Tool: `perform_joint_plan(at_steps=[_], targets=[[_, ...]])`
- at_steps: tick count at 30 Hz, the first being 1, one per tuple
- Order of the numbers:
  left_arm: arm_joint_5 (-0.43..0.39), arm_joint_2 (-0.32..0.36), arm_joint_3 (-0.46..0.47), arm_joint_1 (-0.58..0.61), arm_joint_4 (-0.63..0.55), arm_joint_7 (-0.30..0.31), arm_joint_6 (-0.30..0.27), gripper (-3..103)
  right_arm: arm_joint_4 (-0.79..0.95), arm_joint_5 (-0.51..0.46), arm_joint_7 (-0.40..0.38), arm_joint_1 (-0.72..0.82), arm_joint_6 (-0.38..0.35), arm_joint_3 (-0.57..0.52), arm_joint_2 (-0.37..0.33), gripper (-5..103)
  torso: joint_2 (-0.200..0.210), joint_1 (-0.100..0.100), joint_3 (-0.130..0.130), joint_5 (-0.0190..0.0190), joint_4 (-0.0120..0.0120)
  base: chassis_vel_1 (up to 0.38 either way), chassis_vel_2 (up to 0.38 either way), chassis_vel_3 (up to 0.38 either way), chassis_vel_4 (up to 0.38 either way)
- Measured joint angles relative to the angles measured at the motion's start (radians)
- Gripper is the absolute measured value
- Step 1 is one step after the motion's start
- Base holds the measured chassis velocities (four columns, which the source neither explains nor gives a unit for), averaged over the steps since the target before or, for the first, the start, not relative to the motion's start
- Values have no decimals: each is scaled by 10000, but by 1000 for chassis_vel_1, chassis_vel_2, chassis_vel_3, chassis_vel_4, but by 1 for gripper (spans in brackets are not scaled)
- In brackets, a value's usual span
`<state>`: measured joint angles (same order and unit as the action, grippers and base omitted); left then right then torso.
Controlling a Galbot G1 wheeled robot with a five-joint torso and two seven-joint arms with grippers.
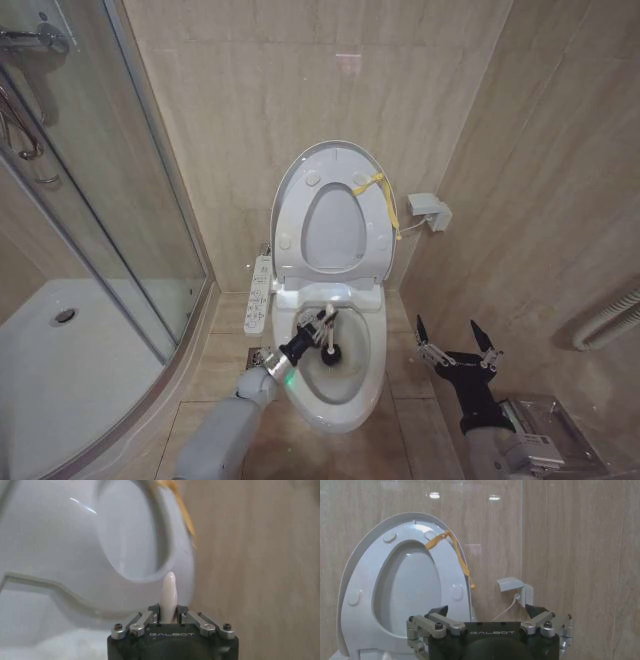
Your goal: Open the toilet lid, clean the toilet bowl with a toilet brush, close the toilet lid, and flush.
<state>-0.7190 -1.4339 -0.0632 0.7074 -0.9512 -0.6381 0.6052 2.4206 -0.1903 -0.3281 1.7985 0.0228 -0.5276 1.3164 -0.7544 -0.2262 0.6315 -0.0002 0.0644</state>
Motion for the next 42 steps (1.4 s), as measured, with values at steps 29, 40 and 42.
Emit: perform_joint_plan(at_steps=[29, 40, 42], targets=[[-1239, -309, -542, 538, -1135, 682, -573, 21, 0, 0, 0, 0, 0, 0, 0, 100, 0, 1, -1, 2, -3, 0, 0, 0, 0], [2229, -283, 366, 416, 291, -491, 692, 21, 0, 0, 0, 0, 0, 0, 0, 100, 0, 1, -1, 0, -1, 0, 0, 0, 0], [2482, -240, 434, 357, 305, -503, 831, 21, 0, 0, 0, 0, 0, 0, 0, 100, 1, 1, 0, 1, 0, 0, 0, 0, 0]])
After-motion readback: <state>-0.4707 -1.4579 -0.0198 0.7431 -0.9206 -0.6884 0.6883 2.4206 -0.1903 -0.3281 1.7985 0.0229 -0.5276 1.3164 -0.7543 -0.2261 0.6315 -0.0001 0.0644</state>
